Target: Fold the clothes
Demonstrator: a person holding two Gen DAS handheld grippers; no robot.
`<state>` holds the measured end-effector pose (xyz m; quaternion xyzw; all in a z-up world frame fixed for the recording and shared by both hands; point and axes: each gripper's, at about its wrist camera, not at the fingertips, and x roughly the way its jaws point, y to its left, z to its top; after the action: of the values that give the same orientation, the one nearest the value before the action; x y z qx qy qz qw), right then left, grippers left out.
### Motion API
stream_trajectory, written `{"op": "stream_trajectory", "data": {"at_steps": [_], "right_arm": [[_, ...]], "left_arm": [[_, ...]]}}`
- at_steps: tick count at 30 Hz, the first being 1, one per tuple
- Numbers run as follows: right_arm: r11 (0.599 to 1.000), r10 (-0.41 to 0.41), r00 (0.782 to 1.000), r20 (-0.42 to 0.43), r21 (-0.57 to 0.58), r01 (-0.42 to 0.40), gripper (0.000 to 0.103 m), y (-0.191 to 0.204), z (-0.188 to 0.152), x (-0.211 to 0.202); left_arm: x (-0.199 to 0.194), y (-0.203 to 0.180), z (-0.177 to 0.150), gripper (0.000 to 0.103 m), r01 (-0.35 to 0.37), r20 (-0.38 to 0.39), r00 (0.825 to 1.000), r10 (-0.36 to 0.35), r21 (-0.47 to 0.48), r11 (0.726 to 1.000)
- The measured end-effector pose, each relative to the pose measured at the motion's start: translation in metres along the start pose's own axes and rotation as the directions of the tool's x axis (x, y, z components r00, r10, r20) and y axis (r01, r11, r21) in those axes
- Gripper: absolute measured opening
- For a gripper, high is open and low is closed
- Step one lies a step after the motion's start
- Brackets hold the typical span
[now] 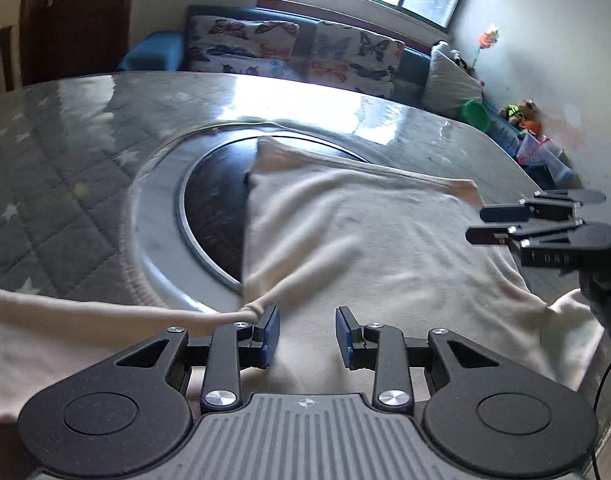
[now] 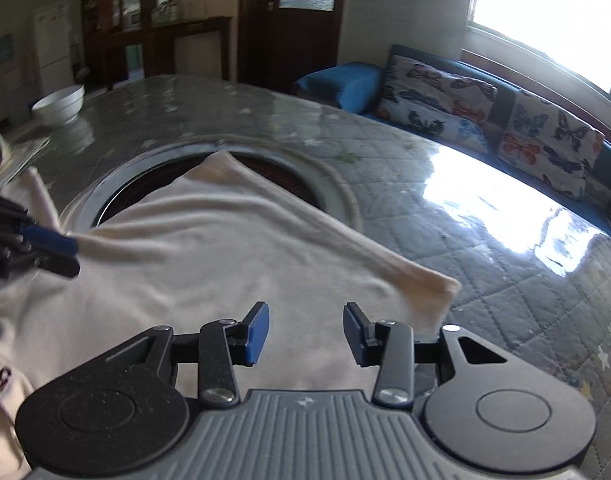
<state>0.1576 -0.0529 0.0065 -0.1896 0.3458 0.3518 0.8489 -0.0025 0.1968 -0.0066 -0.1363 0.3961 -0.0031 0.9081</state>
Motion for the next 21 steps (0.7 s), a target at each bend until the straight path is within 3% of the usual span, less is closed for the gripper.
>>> {"op": "stream_trajectory", "data": {"at_steps": [8,15,21], "right_arm": [[1.0,-0.009,1.0,-0.015,0.026,0.01,0.042,-0.001,-0.006,0.006],[0.999,-0.006,1.0,-0.006,0.048,0.007,0.042,-0.005,-0.008,0.007],[0.998,0.002,1.0,-0.003,0.064,-0.002,0.042,-0.009,-0.011,0.007]], "left_arm": [[0.005,-0.004,0.052,0.034,-0.101,0.03,0.995,0.099,0.078,0.992],[0.066,0.004,0.096,0.036,-0.108,0.02,0.994,0.107,0.075,0.991],[0.101,0.011,0.108,0.036,-0.095,0.019,0.995,0.094,0.037,0.995]]}}
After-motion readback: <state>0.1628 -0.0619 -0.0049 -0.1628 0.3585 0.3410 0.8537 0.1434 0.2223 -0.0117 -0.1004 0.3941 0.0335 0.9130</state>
